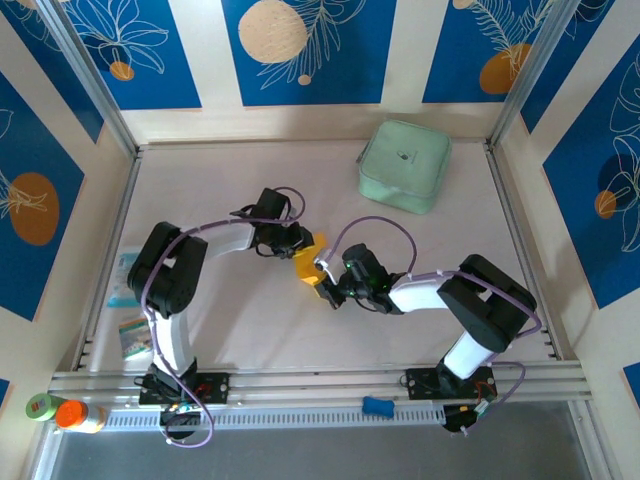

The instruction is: Fold a paper plane with a square sheet of paper (pick it up from the middle)

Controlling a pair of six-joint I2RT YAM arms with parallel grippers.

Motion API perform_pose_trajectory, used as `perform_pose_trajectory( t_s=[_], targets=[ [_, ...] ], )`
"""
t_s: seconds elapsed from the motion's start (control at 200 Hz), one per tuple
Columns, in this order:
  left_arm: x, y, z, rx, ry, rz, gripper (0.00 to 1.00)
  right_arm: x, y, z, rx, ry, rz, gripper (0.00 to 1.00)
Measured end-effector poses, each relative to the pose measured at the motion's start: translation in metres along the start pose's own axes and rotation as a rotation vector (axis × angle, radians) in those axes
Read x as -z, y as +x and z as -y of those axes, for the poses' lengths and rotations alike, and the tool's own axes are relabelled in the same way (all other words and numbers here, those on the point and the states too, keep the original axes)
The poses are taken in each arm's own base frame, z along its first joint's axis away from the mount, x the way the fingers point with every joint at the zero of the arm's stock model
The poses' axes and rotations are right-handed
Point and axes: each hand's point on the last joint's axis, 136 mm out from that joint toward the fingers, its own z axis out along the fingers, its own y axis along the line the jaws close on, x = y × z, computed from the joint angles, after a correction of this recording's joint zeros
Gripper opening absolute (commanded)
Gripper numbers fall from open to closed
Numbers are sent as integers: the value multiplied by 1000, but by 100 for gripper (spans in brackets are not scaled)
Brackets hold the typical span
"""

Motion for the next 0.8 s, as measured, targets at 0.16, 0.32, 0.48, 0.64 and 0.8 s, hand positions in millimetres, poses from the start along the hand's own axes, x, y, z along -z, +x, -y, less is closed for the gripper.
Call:
perform_pose_trajectory(
  t_s=[0.16, 0.32, 0.48, 0.64, 0.8],
  targets=[
    [-8, 1, -10, -11, -63, -28, 20, -1, 8, 3, -73, -17, -29, 4],
    [-17, 4, -18, -32, -115, -62, 19, -4, 15, 9, -141, -8, -60, 3],
    [-18, 4, -17, -72, -147, -79, 17, -5, 12, 13, -184, 4, -64, 1],
    [-19, 4, -19, -111, -188, -99, 17, -4, 9, 22, -224, 40, -68, 1],
    [-19, 4, -19, -144, -216, -111, 18, -3, 10, 28, -253, 65, -74, 1]
  ],
)
